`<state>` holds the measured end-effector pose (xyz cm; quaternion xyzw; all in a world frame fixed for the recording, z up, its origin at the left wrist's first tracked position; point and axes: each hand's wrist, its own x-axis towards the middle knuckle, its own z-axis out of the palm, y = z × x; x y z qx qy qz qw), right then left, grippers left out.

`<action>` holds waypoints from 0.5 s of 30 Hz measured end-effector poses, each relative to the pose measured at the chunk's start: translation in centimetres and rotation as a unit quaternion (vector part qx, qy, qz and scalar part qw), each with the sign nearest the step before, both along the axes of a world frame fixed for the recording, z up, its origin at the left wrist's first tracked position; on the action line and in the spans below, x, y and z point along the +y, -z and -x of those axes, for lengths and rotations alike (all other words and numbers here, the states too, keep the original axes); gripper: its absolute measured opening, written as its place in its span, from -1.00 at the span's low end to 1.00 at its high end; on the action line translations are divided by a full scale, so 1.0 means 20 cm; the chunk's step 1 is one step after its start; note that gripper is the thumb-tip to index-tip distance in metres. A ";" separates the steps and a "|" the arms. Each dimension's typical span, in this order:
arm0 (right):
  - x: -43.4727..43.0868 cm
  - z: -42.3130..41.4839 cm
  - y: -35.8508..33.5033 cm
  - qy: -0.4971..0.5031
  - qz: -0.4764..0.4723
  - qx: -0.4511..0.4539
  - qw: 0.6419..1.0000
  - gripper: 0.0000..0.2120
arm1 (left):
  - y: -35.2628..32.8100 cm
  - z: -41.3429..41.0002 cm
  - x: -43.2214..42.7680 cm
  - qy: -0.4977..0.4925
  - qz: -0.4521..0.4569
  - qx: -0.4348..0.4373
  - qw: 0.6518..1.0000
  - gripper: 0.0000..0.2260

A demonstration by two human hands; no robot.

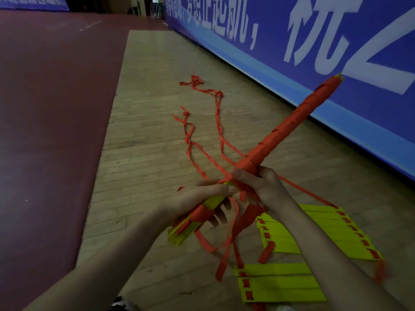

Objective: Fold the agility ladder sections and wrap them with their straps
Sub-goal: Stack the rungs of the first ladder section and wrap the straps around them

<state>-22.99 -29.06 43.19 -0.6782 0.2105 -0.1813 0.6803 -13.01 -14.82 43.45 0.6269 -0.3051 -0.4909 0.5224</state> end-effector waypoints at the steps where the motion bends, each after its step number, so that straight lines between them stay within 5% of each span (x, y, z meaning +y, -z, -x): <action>1: -0.01 0.00 0.00 0.010 0.018 0.008 1.000 -0.62 | -0.01 0.00 0.01 -0.008 -0.004 -0.050 0.999 -0.73; 4: -0.06 -0.02 0.00 0.052 0.068 0.028 0.996 -0.74 | 0.02 -0.01 0.04 -0.016 -0.038 -0.233 0.972 -0.62; 7: -0.09 -0.02 0.00 0.090 0.093 0.026 0.991 -0.70 | 0.15 0.00 0.04 -0.049 -0.039 -0.411 0.910 -0.63; 11: -0.09 -0.01 -0.03 0.116 0.092 0.039 0.988 -0.60 | 0.18 0.03 0.03 -0.119 0.011 -0.468 0.876 -0.74; 15: -0.08 0.00 -0.05 0.042 0.071 0.067 0.994 -0.56 | 0.15 0.02 0.02 -0.138 0.011 -0.460 0.877 -0.72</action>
